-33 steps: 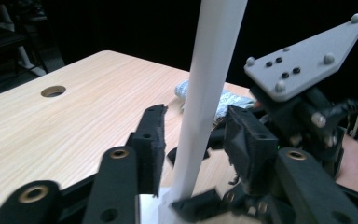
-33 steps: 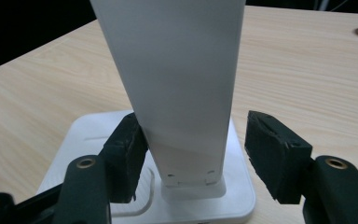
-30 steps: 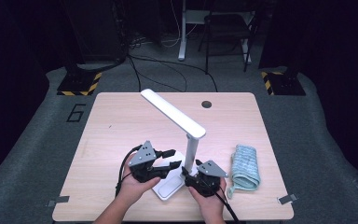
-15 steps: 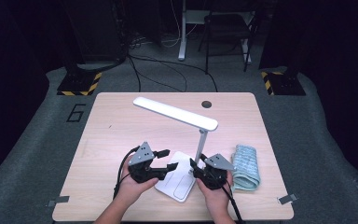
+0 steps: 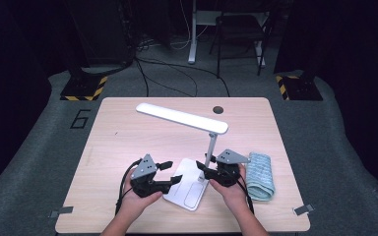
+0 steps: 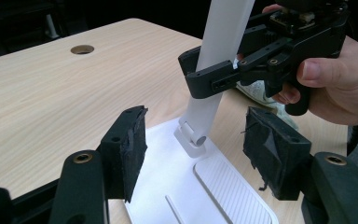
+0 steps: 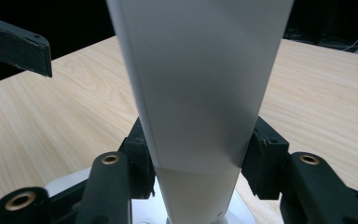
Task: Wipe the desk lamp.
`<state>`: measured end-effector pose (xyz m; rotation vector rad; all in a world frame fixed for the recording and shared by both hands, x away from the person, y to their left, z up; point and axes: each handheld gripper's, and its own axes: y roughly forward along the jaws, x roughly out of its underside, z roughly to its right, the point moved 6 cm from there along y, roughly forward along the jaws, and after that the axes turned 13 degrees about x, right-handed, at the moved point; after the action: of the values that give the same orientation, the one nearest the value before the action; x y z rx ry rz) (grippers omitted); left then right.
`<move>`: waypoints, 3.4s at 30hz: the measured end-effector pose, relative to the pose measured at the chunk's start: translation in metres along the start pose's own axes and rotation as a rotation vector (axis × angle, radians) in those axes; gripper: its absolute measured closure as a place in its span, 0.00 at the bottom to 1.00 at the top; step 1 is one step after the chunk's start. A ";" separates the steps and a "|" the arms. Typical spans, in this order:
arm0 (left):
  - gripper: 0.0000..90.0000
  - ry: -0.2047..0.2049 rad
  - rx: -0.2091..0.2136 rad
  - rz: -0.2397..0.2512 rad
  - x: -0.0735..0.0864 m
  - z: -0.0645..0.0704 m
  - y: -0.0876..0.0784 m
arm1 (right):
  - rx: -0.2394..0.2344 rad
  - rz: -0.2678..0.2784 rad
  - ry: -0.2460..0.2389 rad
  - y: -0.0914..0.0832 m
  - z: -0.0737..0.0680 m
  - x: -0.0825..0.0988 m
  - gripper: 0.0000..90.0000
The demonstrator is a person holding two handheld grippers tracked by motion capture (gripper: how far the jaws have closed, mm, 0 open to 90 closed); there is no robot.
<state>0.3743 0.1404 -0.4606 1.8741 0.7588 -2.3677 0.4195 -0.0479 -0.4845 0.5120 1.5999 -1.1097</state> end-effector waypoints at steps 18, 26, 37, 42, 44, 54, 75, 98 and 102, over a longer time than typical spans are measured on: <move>0.41 -0.034 -0.063 -0.041 0.014 -0.010 0.000 | -0.005 -0.023 -0.069 0.043 -0.013 -0.022 0.60; 0.35 -0.061 -0.088 -0.067 0.041 -0.015 0.009 | -0.008 -0.022 -0.087 0.049 -0.016 -0.024 0.54; 0.30 -0.115 -0.106 -0.122 0.070 -0.025 0.024 | 0.078 0.030 -0.078 -0.010 -0.003 -0.016 0.43; 0.26 -0.127 -0.105 -0.148 0.076 -0.027 0.029 | 0.128 0.067 -0.050 -0.054 0.013 0.000 0.35; 0.24 -0.128 -0.105 -0.156 0.077 -0.027 0.031 | 0.160 0.065 -0.032 -0.065 0.021 0.009 0.34; 0.20 -0.124 -0.098 -0.186 0.083 -0.025 0.041 | 0.281 0.051 0.077 -0.085 0.065 0.043 0.32; 0.12 -0.119 -0.149 -0.177 0.084 -0.019 0.047 | 0.421 -0.022 0.098 -0.090 0.106 0.059 0.28; 0.08 -0.097 -0.169 -0.199 0.086 -0.015 0.050 | 0.504 -0.164 0.160 -0.079 0.133 0.085 0.21; 0.08 -0.097 -0.169 -0.199 0.086 -0.015 0.050 | 0.504 -0.231 0.212 -0.068 0.143 0.098 0.22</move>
<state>0.3801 0.1252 -0.5599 1.6768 1.1448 -2.3951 0.4070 -0.2231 -0.5463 0.8102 1.5838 -1.6978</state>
